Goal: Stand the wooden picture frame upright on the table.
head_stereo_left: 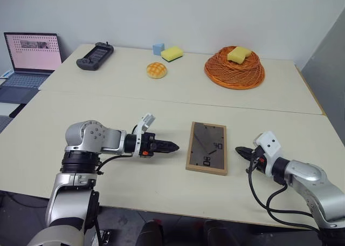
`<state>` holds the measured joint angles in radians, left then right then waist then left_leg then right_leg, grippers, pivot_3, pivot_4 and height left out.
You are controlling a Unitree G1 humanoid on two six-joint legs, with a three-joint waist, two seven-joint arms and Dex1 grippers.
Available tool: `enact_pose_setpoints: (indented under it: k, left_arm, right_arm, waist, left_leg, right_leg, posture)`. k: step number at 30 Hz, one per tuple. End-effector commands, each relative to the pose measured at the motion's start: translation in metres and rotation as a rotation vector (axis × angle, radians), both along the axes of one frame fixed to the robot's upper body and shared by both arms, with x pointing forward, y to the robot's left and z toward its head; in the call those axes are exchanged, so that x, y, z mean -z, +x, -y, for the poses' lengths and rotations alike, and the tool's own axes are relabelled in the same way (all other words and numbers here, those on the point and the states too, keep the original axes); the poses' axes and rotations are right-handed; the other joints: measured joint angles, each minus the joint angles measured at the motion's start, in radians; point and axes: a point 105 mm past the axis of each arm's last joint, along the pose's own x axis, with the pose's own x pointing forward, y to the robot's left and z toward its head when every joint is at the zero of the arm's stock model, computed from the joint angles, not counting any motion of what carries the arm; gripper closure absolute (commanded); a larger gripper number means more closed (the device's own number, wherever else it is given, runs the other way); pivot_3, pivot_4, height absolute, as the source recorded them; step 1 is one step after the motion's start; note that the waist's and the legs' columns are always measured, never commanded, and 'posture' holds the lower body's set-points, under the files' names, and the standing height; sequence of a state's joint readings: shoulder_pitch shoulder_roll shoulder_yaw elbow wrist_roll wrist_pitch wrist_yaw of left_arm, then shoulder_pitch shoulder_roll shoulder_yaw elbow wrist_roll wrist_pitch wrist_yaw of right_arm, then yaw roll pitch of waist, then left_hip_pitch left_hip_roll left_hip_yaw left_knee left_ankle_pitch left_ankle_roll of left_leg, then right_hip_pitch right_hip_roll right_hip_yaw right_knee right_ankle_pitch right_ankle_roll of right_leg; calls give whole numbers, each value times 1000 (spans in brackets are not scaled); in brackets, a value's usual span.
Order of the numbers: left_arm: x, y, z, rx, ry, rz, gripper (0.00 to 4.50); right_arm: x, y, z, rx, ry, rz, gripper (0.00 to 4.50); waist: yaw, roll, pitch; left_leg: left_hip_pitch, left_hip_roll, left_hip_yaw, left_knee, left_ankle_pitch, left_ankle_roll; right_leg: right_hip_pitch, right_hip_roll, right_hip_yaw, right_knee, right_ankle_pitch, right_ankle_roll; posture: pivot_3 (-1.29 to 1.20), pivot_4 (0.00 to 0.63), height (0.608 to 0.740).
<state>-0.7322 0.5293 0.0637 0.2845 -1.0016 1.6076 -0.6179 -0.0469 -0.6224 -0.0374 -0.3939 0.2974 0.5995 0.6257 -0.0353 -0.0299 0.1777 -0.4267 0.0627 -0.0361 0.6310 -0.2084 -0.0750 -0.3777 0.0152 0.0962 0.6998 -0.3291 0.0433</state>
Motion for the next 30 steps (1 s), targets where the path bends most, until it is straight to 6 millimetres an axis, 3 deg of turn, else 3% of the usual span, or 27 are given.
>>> enact_pose_setpoints:
  k: [1,15,24,30]
  left_arm:
    - [4,-5,-1,-7,22,-24,3381]
    - [4,-13,6,-10,17,-55,676]
    - [7,-11,8,-30,28,-81,676]
    - [10,-2,14,-63,17,-106,676]
  right_arm:
    - [-12,2,-4,-4,4,55,4500]
    - [-13,4,-4,10,16,59,4500]
    - [-9,5,-4,35,32,49,4500]
    - [9,0,-19,7,34,-25,4500]
  waist:
    - [0,0,0]
    - [0,0,0]
    - [0,0,0]
    - [0,0,0]
  left_leg:
    - [0,0,0,0,0,0]
    - [0,0,0,0,0,0]
    - [1,0,0,0,0,0]
    - [1,-1,0,0,0,0]
  right_leg:
    - [0,0,0,0,0,0]
    - [0,0,0,0,0,0]
    - [0,0,0,0,0,0]
    - [0,0,0,0,0,0]
  posture:
    - [0,150,740]
    - [0,150,740]
    - [0,150,740]
    - [0,150,740]
